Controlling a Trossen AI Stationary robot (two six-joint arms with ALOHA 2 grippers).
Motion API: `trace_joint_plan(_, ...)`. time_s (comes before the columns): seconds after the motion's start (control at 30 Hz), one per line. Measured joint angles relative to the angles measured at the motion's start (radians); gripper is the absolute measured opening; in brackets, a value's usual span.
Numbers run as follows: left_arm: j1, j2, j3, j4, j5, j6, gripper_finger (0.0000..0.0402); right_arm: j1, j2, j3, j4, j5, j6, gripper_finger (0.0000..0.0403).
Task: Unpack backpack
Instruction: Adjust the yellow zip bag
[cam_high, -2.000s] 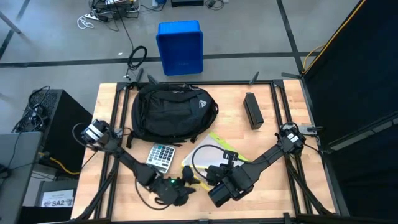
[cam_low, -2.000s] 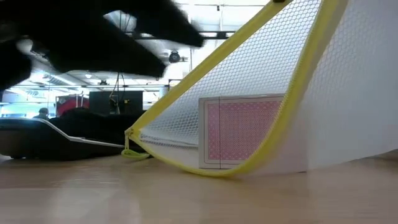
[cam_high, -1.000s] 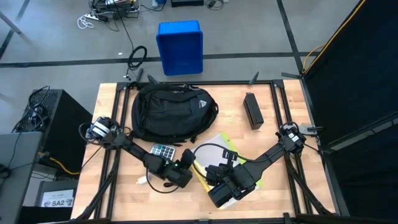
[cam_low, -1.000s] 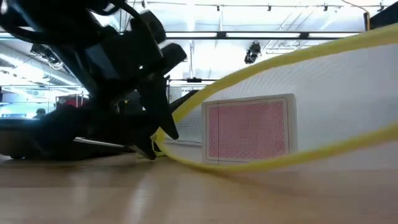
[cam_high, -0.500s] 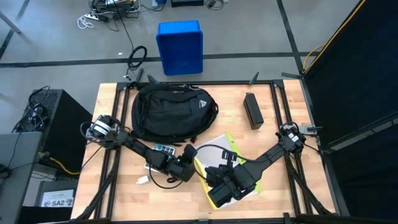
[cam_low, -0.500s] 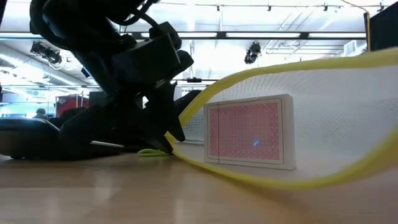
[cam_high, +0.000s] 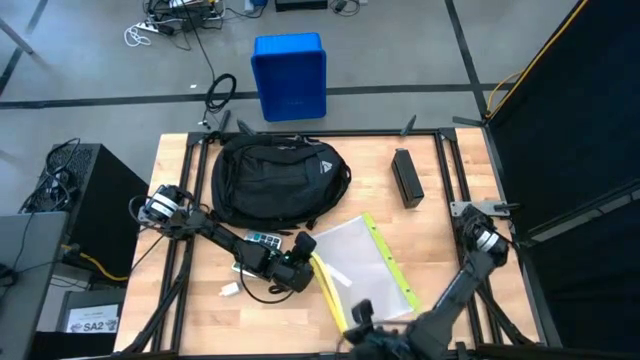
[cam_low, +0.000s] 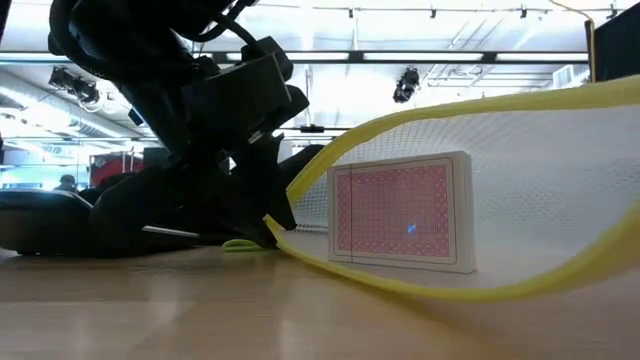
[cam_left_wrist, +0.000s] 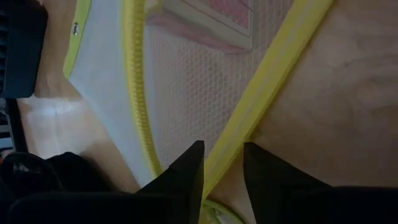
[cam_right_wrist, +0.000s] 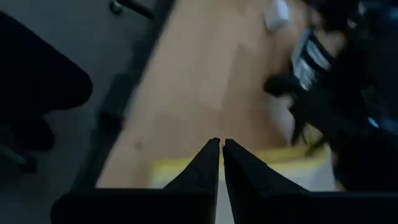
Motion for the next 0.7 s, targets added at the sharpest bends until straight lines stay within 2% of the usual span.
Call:
trace_joint_plan(0.1, 0.0, 0.0, 0.0, 0.001, 0.006, 0.0, 0.0082, 0.007, 0.001, -0.059, 0.027, -0.002, 0.045, 0.0)
trace_joint_plan(0.27, 0.0, 0.0, 0.0, -0.001, 0.007, 0.0, 0.0082, -0.014, 0.002, -0.109, 0.037, -0.09, 0.301, 0.002)
trace_joint_plan(0.4, 0.0, 0.0, 0.0, -0.001, 0.007, 0.0, 0.0082, -0.021, 0.002, -0.118, 0.124, -0.163, 0.319, 0.008)
trace_joint_plan(0.57, 0.0, 0.0, 0.0, 0.0, 0.007, -0.001, 0.0082, -0.014, 0.002, -0.122, 0.195, -0.16, 0.234, 0.0176)
trace_joint_plan(0.7, 0.0, 0.0, 0.0, -0.001, 0.007, -0.007, 0.0082, -0.007, 0.002, -0.174, 0.227, -0.128, 0.192, 0.0224)
